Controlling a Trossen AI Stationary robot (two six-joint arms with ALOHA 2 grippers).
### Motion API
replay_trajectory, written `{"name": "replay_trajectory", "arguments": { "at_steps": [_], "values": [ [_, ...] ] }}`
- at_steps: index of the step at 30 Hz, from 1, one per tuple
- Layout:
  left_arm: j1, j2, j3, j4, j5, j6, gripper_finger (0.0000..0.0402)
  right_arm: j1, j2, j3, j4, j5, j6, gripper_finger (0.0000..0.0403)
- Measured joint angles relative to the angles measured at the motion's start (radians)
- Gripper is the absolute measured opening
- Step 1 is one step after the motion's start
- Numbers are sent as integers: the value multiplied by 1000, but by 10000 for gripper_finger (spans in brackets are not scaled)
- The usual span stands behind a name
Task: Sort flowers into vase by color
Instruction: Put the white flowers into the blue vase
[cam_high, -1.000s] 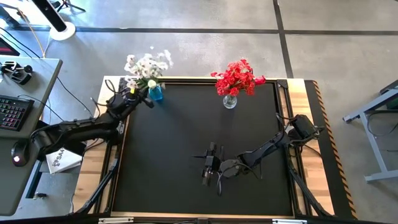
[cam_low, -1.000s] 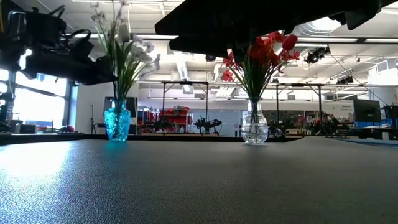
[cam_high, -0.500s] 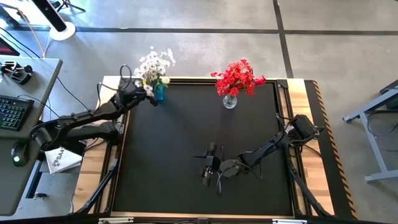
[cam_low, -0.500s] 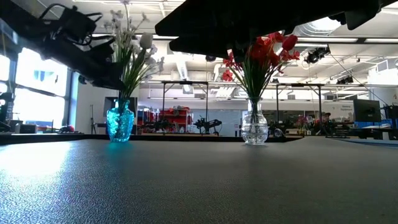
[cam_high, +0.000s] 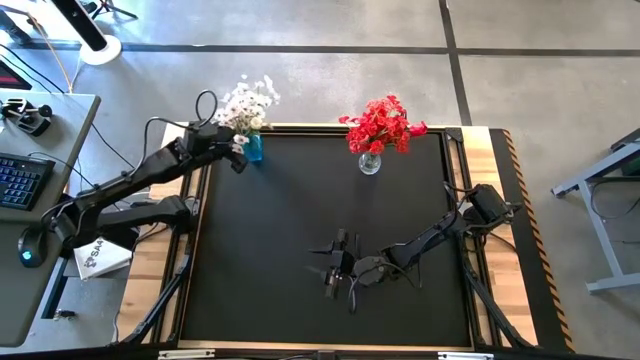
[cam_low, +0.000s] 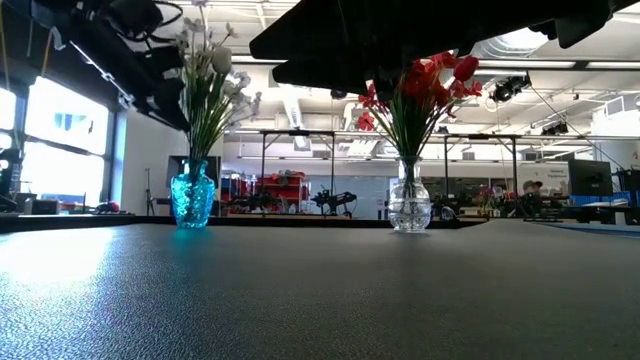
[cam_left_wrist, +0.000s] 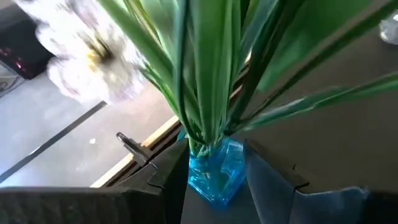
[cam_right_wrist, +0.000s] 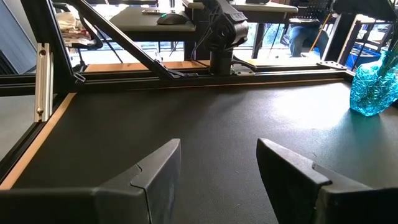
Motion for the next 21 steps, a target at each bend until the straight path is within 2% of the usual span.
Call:
{"name": "replay_trajectory", "arguments": {
  "at_steps": [3, 12, 15, 21],
  "values": [
    [0, -39, 13, -9, 18, 0, 141, 0, 0, 0, -1, 0, 0, 206],
    [-1, -131, 20, 20, 178, -18, 128, -2, 0, 0, -5, 0, 11, 206],
    [-1, -122, 12, 101, 179, -18, 100, -2, 0, 0, -5, 0, 11, 206],
    [0, -51, -2, 197, 179, -34, 19, -2, 0, 0, -11, 0, 27, 206]
  ]
}}
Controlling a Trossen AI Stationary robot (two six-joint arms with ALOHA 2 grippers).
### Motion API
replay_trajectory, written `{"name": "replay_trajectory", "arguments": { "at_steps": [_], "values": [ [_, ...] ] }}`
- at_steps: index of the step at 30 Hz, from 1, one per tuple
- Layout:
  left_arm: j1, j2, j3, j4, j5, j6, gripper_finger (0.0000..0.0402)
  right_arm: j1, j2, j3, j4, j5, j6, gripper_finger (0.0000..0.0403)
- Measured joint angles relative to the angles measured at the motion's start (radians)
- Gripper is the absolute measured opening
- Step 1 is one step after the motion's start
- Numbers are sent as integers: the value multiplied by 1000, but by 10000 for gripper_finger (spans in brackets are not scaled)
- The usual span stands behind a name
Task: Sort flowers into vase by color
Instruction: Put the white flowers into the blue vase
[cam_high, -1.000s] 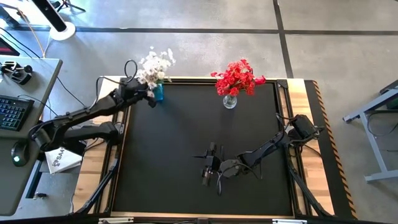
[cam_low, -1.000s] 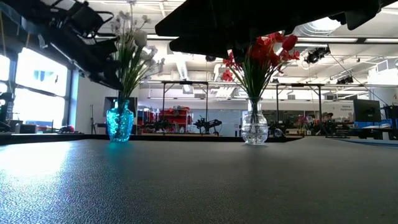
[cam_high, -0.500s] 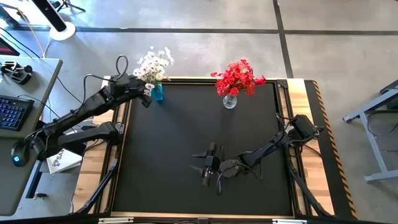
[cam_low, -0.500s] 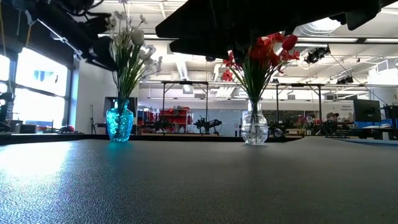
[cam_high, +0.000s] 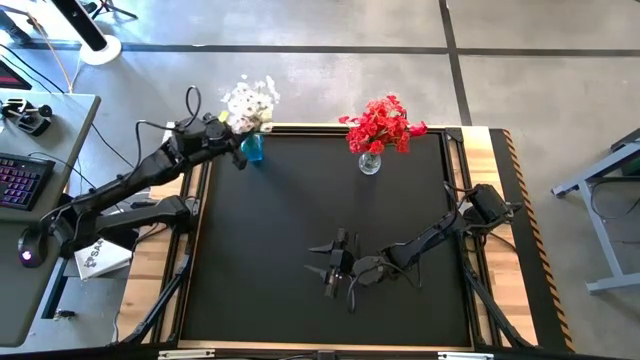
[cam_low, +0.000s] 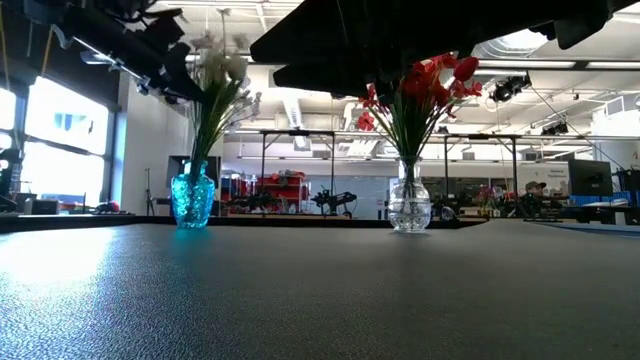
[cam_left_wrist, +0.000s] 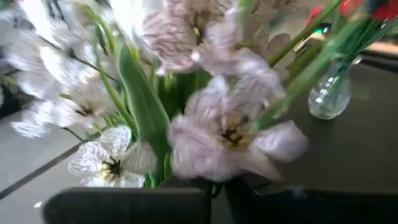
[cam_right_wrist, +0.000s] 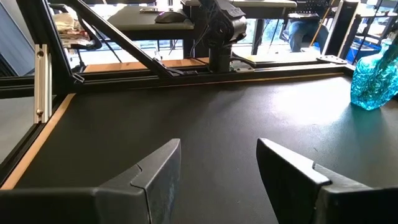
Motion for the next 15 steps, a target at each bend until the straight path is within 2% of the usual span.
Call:
{"name": "replay_trajectory", "arguments": {
  "at_steps": [2, 9, 15],
  "values": [
    [0, 27, 0, 0, -15, -8, 6, 0, 0, 0, -7, 0, 7, 206],
    [0, 101, 0, -1, -155, -51, 2, 0, 0, 0, -9, 0, 7, 206],
    [0, 110, 0, -18, -178, -66, 16, 0, 0, 0, -9, 0, 7, 206]
  ]
}}
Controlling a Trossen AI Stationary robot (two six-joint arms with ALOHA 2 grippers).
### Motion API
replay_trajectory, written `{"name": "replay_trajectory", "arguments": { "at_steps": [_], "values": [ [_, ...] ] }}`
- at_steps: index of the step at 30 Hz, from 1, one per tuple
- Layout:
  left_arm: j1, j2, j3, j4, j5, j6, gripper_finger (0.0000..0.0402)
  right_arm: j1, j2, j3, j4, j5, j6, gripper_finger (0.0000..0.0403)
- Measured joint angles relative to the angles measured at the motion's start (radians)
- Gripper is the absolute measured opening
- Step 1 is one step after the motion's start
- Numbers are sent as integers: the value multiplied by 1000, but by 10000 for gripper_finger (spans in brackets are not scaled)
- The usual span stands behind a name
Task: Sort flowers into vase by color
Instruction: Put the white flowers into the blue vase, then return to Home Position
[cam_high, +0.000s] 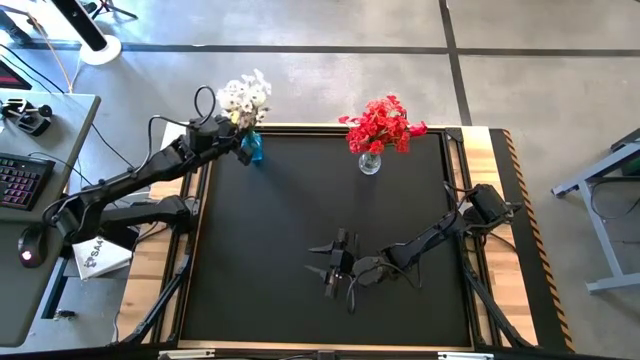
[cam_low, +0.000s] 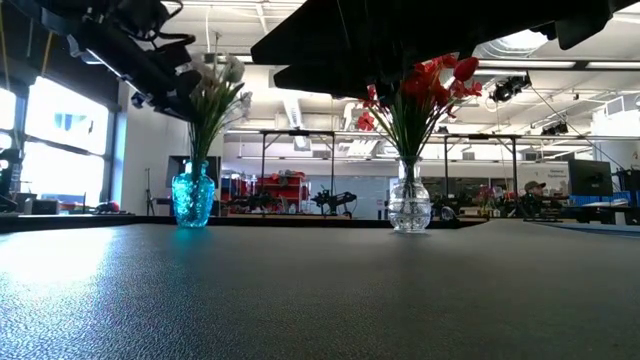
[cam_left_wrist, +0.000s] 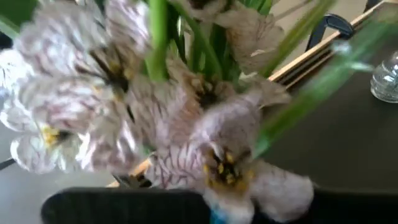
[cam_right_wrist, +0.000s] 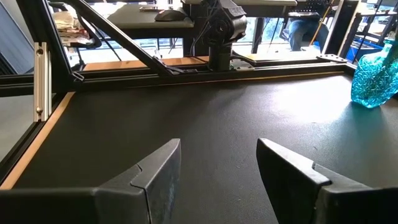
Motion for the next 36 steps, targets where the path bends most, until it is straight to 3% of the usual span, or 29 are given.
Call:
{"name": "replay_trajectory", "arguments": {
  "at_steps": [4, 11, 17, 26, 31, 36],
  "values": [
    [0, -16, 12, -72, 8, -5, 45, 0, 0, 0, 0, 0, 0, 206],
    [0, -27, 117, -345, 27, -6, 109, 0, 0, 0, 0, 0, 0, 206],
    [0, -27, 196, -447, 28, -6, 139, 0, 0, 0, 0, 0, 0, 206],
    [0, -23, 359, -745, 69, -25, 144, 0, -13, 0, -48, 4, 49, 206],
    [-4, -35, 476, -944, 103, -79, 140, 5, -97, 0, -242, 8, 150, 206],
    [-70, -137, 478, -960, 201, -99, 124, 40, -222, 0, -465, 43, 209, 206]
  ]
}}
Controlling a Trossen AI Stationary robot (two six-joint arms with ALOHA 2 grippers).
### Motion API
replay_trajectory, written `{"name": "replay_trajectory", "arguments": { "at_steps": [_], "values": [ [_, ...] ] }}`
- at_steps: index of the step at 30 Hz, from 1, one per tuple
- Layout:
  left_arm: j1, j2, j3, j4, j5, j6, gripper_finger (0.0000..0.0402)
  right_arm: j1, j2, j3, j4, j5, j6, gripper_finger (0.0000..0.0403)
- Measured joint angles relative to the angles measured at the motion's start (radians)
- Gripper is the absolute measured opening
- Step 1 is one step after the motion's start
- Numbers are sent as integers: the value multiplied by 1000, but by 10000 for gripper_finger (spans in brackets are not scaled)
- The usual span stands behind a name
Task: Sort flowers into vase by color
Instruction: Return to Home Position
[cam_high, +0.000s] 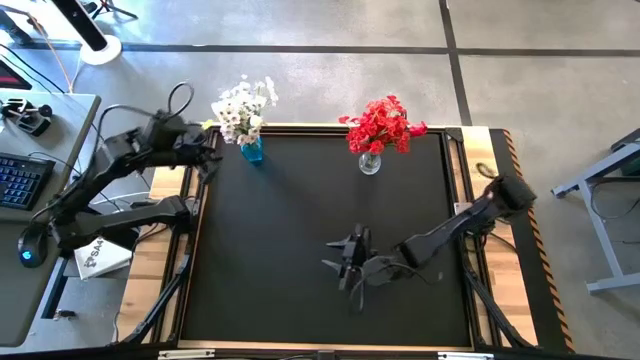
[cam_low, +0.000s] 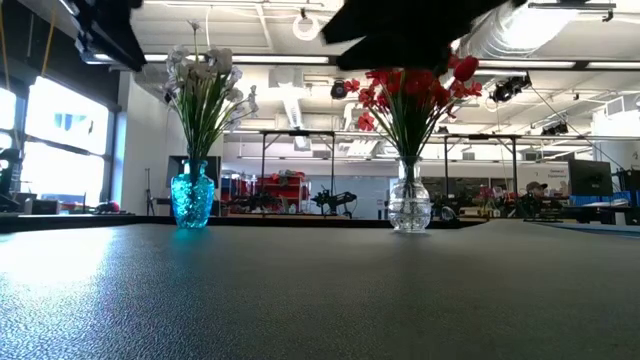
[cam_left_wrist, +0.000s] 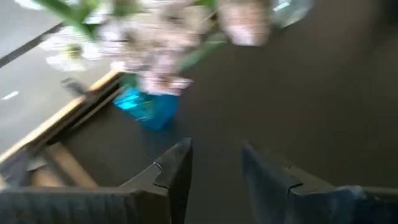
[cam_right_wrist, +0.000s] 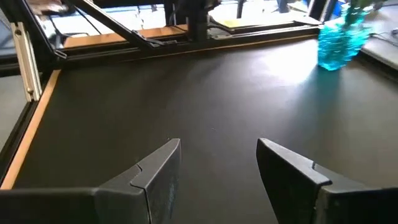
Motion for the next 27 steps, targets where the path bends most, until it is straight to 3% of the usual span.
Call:
{"name": "replay_trajectory", "arguments": {
  "at_steps": [8, 13, 17, 23, 27],
  "values": [
    [-208, -379, -278, 277, 152, -191, 92, 176, -169, -1, -345, 214, 179, 206],
    [-295, -601, -524, 508, 236, -271, 76, 251, -231, -104, -376, 210, 417, 198],
    [-345, -683, -685, 679, 293, -309, 65, 231, -239, -225, -224, 89, 515, 185],
    [-442, -664, -848, 1007, 326, -335, 51, 27, -227, -406, 379, -204, 190, 176],
    [-520, -611, -904, 1220, 297, -332, 42, -154, -261, -473, 564, -429, 59, 166]
  ]
}}
